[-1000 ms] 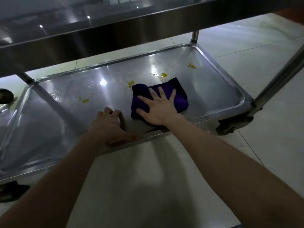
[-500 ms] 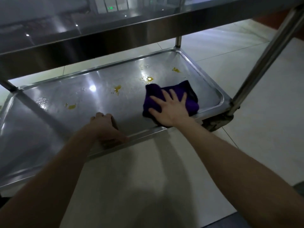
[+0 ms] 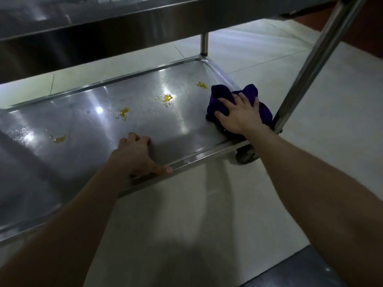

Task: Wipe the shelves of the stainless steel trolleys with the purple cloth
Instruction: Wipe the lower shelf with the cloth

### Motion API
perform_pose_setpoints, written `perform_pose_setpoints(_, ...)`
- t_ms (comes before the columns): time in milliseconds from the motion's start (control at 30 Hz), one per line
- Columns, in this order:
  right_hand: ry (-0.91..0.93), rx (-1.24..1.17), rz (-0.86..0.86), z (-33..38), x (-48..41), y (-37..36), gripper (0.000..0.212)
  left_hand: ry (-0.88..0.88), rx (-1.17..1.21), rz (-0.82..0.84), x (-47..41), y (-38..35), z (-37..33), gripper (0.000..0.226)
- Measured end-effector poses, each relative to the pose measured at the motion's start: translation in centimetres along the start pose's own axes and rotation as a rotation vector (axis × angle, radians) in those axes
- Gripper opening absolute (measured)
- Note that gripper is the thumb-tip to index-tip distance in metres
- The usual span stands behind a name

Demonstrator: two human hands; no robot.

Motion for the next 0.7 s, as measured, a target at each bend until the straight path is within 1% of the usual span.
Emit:
perform_pose_setpoints(33,0.0,0.009,0.006,2.1,0.1,-0.5,0.074,-0.005,0.002,-0.001,0.1,0.0,0.0,0.144)
perform_pose_setpoints(67,0.046,0.015,0.016,5.1,0.4,-1.1,0.074,-0.008,-0.002,-0.002,0.1,0.0,0.0,0.141)
perform_pose_setpoints(100,0.139,0.024,0.029,8.5,1.1,-1.9,0.073,-0.007,-0.011,-0.004,0.1,0.1,0.1,0.139)
perform_pose_setpoints(167,0.396,0.031,0.068,14.0,3.3,-3.3,0.069,0.001,-0.02,-0.003,0.0,0.2,0.3,0.138)
perform_pose_setpoints(200,0.501,0.025,0.084,15.1,4.2,-3.6,0.067,0.006,-0.017,0.002,0.0,0.2,0.4,0.139)
perform_pose_setpoints(233,0.559,0.002,0.092,14.8,4.6,-3.3,0.065,0.006,-0.009,0.008,0.1,0.2,0.5,0.139)
perform_pose_setpoints(267,0.558,-0.026,0.093,13.3,4.5,-2.7,0.064,0.001,0.005,0.007,0.1,0.1,0.6,0.138)
perform_pose_setpoints(300,0.501,-0.046,0.079,10.9,4.0,-2.0,0.063,-0.008,0.021,-0.002,0.2,0.1,0.5,0.136)
perform_pose_setpoints(367,0.27,-0.051,0.016,4.3,2.6,-0.5,0.062,-0.02,0.039,-0.022,0.4,0.1,0.4,0.134)
perform_pose_setpoints(433,0.049,-0.03,-0.033,-1.1,2.2,0.4,0.063,-0.019,0.051,-0.029,0.6,0.1,0.2,0.142)
perform_pose_setpoints(467,-0.023,-0.014,-0.038,-1.8,2.3,0.3,0.065,-0.022,0.052,-0.034,0.7,0.2,0.1,0.148)
perform_pose_setpoints(500,-0.061,0.005,-0.032,-1.0,2.5,-0.2,0.067,-0.026,0.053,-0.041,0.9,0.1,0.1,0.151)
perform_pose_setpoints(533,-0.051,0.016,-0.02,1.2,2.9,-0.8,0.068,-0.027,0.057,-0.054,1.1,0.1,0.1,0.152)
perform_pose_setpoints(567,0.022,0.022,0.002,4.4,3.1,-1.5,0.068,-0.024,0.063,-0.073,1.3,0.2,0.1,0.151)
perform_pose_setpoints(633,0.298,0.024,0.051,11.7,4.3,-2.9,0.066,-0.024,0.082,-0.108,1.7,0.4,0.2,0.151)
perform_pose_setpoints(667,0.434,0.02,0.074,14.3,5.2,-3.4,0.064,-0.032,0.105,-0.123,2.0,0.3,0.3,0.153)
perform_pose_setpoints(700,0.523,0.007,0.09,15.5,5.6,-3.4,0.063,-0.046,0.129,-0.137,2.4,0.3,0.5,0.154)
Point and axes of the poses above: each hand's wrist, its own x-axis away from the middle knuckle, its own y-axis out of the back of the hand, z = x × y, the point moved 9 cm from there along -x, towards the middle knuckle, and after that the axes turned 5 degrees about z, right-handed, at the moved point
